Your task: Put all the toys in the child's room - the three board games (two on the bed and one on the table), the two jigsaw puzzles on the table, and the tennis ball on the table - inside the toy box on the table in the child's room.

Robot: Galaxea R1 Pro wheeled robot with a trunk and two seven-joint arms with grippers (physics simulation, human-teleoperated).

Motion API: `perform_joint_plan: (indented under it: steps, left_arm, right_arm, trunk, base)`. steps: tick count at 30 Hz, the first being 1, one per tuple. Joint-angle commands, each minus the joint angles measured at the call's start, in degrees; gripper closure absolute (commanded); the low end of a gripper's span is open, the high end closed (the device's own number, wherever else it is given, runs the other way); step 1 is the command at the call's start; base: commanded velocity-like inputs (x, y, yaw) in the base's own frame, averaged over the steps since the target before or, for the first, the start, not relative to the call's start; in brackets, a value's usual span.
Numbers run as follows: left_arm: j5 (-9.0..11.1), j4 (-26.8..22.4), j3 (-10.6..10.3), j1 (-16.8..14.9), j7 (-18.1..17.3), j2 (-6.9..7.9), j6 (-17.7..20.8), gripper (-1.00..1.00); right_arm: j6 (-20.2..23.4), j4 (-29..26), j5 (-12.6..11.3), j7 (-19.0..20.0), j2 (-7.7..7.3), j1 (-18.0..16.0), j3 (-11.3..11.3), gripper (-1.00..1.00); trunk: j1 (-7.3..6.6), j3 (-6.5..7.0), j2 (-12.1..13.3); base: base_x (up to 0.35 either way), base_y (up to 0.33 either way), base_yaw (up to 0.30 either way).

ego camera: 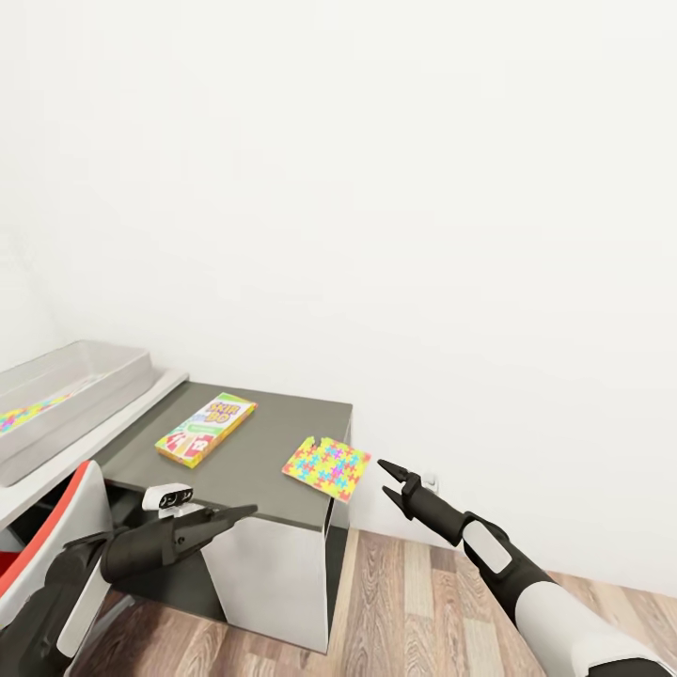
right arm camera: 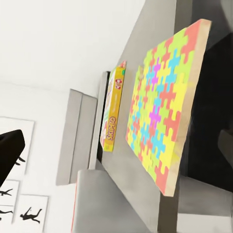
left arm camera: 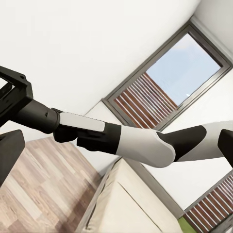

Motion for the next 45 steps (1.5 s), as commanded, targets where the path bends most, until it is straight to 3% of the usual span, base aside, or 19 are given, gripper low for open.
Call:
perform_joint_plan:
  steps: [1,8,20,38,45]
  left_arm:
    - [0.0,-0.02,-0.01,-0.04,-0.2,0.02,0.59,-1.0]
    - [0.03,-0.03,-0.02,-0.03,-0.2,0.03,0.53,-1.0]
    - [0.07,-0.04,-0.02,-0.02,-0.2,0.0,0.52,-1.0]
    - [-0.08,-0.04,0.02,0.01,-0.2,0.06,0.43,-1.0]
    - [-0.07,-0.04,0.05,0.0,-0.2,0.07,0.45,-1.0]
  right_arm:
    - [0.34,0.01,-0.55,0.02,0.0,-0.04,0.27,-1.0]
    - [0.28,-0.01,-0.48,0.07,1.14,-0.04,0.27,-1.0]
    - [0.26,0.01,-0.46,0.04,1.55,-0.04,0.27,-1.0]
    - [-3.13,0.68,-0.28,-1.04,1.56,-0.52,0.04,-1.0]
    - [-3.33,0.57,-0.28,-4.78,1.56,-1.15,-0.04,-1.0]
  trunk:
    - [0.22,-0.24,-0.45]
    - [1.76,-1.5,-3.26]
    - [4.4,-3.65,-8.07]
    - [4.4,-3.65,-8.07]
    - [4.4,-3.65,-8.07]
  base:
    - [0.0,0.0,0.0]
    - [0.0,0.0,0.0]
    - [0.0,0.0,0.0]
    - [0.0,0.0,0.0]
    - [0.0,0.0,0.0]
